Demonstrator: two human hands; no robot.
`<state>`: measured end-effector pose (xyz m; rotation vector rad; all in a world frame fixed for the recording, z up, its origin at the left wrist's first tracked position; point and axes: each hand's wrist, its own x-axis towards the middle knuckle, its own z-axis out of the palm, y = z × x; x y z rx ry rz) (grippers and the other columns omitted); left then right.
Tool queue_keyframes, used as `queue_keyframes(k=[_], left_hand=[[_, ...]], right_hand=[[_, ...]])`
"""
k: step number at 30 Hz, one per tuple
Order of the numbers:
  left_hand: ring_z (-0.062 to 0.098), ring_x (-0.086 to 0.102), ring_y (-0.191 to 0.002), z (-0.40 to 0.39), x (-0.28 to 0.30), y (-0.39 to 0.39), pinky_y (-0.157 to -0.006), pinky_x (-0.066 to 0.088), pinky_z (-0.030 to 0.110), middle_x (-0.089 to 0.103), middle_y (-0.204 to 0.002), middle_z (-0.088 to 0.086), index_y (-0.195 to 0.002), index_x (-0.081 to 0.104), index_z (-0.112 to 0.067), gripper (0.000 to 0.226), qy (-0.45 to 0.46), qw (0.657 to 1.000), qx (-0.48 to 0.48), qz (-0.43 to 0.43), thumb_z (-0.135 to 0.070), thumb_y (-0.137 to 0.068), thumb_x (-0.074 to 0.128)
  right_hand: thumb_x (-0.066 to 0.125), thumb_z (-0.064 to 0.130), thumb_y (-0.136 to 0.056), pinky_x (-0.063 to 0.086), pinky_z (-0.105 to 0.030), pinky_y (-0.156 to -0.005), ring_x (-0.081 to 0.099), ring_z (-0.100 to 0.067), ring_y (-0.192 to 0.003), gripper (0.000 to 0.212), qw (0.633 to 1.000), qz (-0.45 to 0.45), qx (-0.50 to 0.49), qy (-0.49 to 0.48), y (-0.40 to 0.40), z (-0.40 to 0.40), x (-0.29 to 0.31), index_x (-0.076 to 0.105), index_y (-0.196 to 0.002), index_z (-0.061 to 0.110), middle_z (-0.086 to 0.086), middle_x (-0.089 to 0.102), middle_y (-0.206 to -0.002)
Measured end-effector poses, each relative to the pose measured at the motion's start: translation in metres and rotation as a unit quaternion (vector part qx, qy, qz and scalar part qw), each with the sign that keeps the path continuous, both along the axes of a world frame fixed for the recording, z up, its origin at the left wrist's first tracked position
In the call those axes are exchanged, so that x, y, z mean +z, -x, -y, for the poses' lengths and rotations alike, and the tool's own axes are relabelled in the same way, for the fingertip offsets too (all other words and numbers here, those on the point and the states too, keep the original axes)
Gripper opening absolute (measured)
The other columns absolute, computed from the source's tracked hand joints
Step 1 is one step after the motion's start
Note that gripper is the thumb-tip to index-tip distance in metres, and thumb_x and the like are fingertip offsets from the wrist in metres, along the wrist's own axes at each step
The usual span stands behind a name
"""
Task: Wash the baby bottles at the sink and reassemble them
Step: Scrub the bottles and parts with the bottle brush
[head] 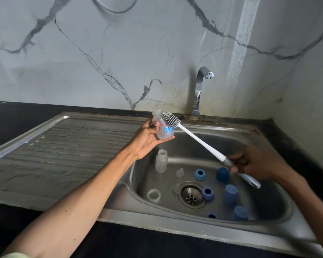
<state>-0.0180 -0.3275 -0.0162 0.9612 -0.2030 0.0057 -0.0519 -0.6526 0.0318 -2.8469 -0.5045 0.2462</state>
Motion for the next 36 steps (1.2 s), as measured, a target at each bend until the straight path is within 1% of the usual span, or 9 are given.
queue_keyframes(k=[6, 10, 14, 18, 21, 24, 28, 33, 36], left_hand=[[0.042, 0.056, -0.124, 0.003, -0.001, 0.000, -0.093, 0.052, 0.063, 0.056, -0.131, 0.018, -0.132, 0.051, -0.010, 0.045, -0.026, 0.999, 0.026, -0.001, -0.008, -0.089, 0.060], [0.035, 0.060, -0.117, 0.005, -0.001, 0.001, -0.090, 0.055, 0.060, 0.058, -0.130, 0.014, -0.141, 0.047, -0.011, 0.052, -0.071, 0.997, 0.036, -0.009, -0.005, -0.090, 0.056], [0.034, 0.060, -0.118, 0.013, -0.004, 0.000, -0.090, 0.055, 0.060, 0.062, -0.126, 0.011, -0.135, 0.051, -0.016, 0.040, -0.108, 0.993, 0.043, -0.003, 0.003, -0.100, 0.046], [0.036, 0.059, -0.119, 0.006, -0.001, -0.001, -0.085, 0.057, 0.059, 0.059, -0.128, 0.015, -0.127, 0.056, -0.014, 0.033, -0.099, 0.990, 0.095, -0.014, 0.004, -0.101, 0.045], [0.037, 0.062, -0.114, 0.004, 0.000, -0.001, -0.086, 0.055, 0.063, 0.060, -0.128, 0.015, -0.117, 0.059, -0.013, 0.033, -0.057, 0.992, 0.109, -0.041, 0.009, -0.100, 0.040], [0.038, 0.064, -0.111, 0.000, -0.002, -0.003, -0.093, 0.049, 0.067, 0.063, -0.125, 0.017, -0.114, 0.058, -0.015, 0.031, -0.035, 0.987, 0.136, -0.078, 0.004, -0.099, 0.039], [0.030, 0.067, -0.103, -0.006, -0.003, -0.004, -0.097, 0.050, 0.056, 0.069, -0.114, 0.012, -0.114, 0.060, -0.015, 0.017, -0.043, 0.984, 0.153, -0.074, -0.010, -0.102, 0.049], [0.022, 0.068, -0.106, 0.013, -0.009, -0.006, -0.093, 0.056, 0.045, 0.072, -0.111, 0.004, -0.123, 0.060, -0.014, 0.027, -0.131, 0.980, 0.146, -0.015, -0.002, -0.099, 0.054], [0.028, 0.064, -0.115, 0.015, -0.008, -0.006, -0.095, 0.055, 0.046, 0.068, -0.120, 0.012, -0.129, 0.056, -0.008, 0.034, -0.109, 0.977, 0.180, -0.004, 0.000, -0.096, 0.058]], right_hand=[[0.067, 0.024, -0.091, 0.036, -0.024, -0.096, 0.052, -0.005, -0.108, 0.040, 1.000, -0.007, 0.003, -0.022, -0.004, -0.006, -0.007, 0.059, -0.129, 0.032, 0.008, 0.066, -0.122], [0.061, 0.023, -0.094, 0.041, -0.020, -0.086, 0.053, 0.001, -0.089, 0.037, 0.999, -0.031, -0.001, -0.036, -0.005, -0.005, -0.008, 0.058, -0.131, 0.027, 0.014, 0.067, -0.105], [0.059, 0.022, -0.095, 0.040, -0.013, -0.064, 0.061, -0.002, -0.081, 0.035, 0.996, -0.066, -0.006, -0.055, -0.006, -0.009, -0.011, 0.058, -0.130, 0.026, 0.018, 0.065, -0.089], [0.059, 0.023, -0.095, 0.040, -0.016, -0.075, 0.057, 0.001, -0.081, 0.036, 0.998, -0.048, 0.004, -0.035, -0.006, -0.005, -0.007, 0.057, -0.131, 0.027, 0.022, 0.063, -0.090], [0.059, 0.020, -0.095, 0.046, -0.015, -0.065, 0.065, -0.004, -0.082, 0.036, 0.995, -0.089, 0.006, -0.044, -0.005, -0.004, -0.007, 0.058, -0.131, 0.025, 0.016, 0.070, -0.091], [0.059, 0.017, -0.095, 0.056, -0.021, -0.069, 0.070, -0.008, -0.085, 0.037, 0.991, -0.122, 0.005, -0.047, -0.005, -0.002, -0.010, 0.058, -0.132, 0.022, 0.009, 0.073, -0.093], [0.058, 0.018, -0.096, 0.047, -0.013, -0.062, 0.068, -0.002, -0.081, 0.033, 0.994, -0.104, 0.018, -0.035, -0.005, 0.003, -0.004, 0.060, -0.128, 0.024, 0.013, 0.073, -0.089], [0.057, 0.022, -0.096, 0.042, -0.012, -0.060, 0.065, -0.001, -0.083, 0.034, 0.996, -0.089, 0.024, -0.007, -0.005, -0.007, -0.010, 0.058, -0.130, 0.026, 0.015, 0.072, -0.091], [0.057, 0.022, -0.096, 0.043, -0.012, -0.064, 0.064, -0.001, -0.081, 0.032, 0.996, -0.087, 0.023, -0.007, -0.005, -0.002, -0.005, 0.060, -0.128, 0.026, 0.017, 0.069, -0.092]])
